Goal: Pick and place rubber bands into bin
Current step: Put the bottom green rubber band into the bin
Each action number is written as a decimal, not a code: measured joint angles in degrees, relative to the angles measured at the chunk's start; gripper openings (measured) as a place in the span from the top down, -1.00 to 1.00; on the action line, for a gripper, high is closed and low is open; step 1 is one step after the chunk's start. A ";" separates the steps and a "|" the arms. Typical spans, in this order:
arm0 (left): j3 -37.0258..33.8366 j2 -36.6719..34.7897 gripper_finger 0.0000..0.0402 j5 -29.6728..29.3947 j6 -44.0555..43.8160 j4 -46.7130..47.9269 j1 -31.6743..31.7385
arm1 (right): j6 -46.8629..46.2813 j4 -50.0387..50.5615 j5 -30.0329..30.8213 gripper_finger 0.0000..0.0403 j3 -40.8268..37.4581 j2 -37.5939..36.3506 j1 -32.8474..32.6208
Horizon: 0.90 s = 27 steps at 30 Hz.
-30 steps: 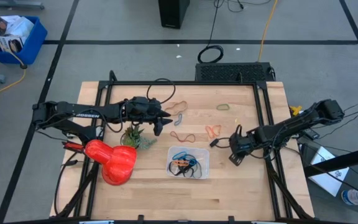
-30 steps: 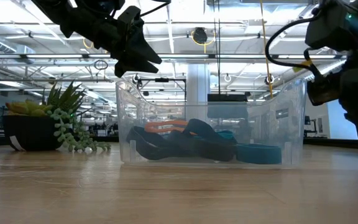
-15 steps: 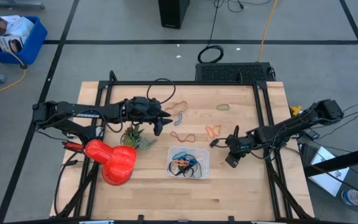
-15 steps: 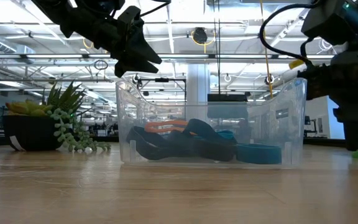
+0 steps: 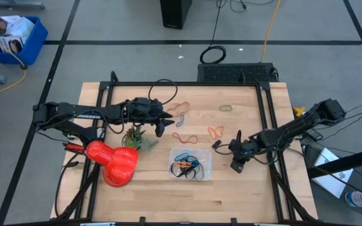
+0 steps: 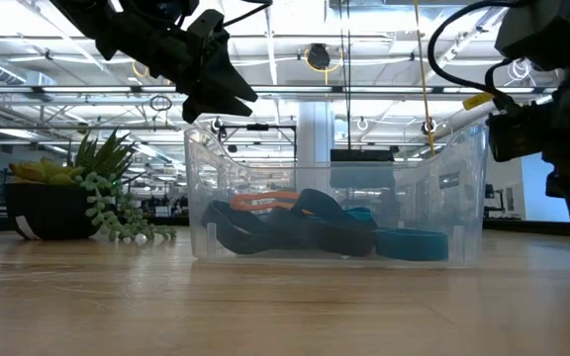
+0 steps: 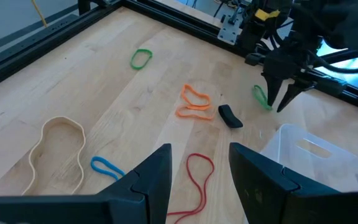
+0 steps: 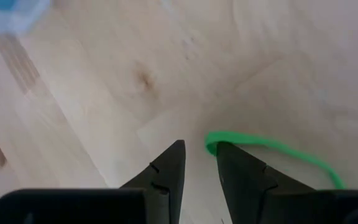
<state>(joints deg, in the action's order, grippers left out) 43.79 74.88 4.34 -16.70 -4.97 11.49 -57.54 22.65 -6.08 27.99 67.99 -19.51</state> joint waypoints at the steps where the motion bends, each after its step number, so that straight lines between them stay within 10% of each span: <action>1: 0.00 0.02 0.16 0.00 0.09 0.01 0.01 | 0.17 -0.11 0.23 0.56 0.04 0.57 -0.47; 15: 0.00 0.01 0.16 0.00 0.43 -0.01 -0.01 | 1.80 -0.34 4.60 0.97 0.24 6.27 -1.98; 27: 0.00 0.00 0.16 0.00 0.40 -0.01 0.01 | 1.20 -0.31 6.25 0.79 0.13 6.35 -1.98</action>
<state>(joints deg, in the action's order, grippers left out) 43.79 74.87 4.34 -16.29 -4.97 11.51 -56.34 22.34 0.16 28.12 74.35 -21.50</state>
